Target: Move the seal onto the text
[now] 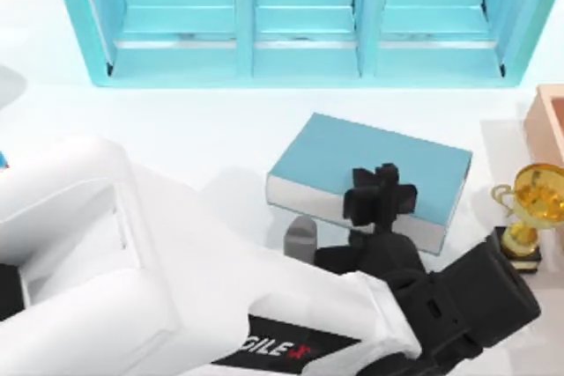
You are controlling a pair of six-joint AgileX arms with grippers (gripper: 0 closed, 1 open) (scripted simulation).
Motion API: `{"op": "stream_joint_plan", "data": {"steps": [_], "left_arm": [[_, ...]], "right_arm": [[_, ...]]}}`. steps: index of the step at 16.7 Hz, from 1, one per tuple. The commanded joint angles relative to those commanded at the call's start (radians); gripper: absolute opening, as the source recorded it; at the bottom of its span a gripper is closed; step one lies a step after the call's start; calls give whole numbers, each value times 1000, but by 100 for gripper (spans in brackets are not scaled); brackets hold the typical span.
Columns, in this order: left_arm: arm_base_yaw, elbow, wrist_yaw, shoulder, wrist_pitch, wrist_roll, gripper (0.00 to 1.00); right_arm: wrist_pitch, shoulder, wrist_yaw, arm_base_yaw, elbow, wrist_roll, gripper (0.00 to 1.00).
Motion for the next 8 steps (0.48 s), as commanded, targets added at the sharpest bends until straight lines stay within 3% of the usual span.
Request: {"op": "stream_joint_plan", "data": {"steps": [6, 8], "left_arm": [[0, -10, 1, 22, 34, 0, 0], [0, -10, 1, 22, 34, 0, 15]], "right_arm": [[0, 0, 0, 0, 0, 0, 100], [0, 0, 0, 0, 0, 0, 100]]}}
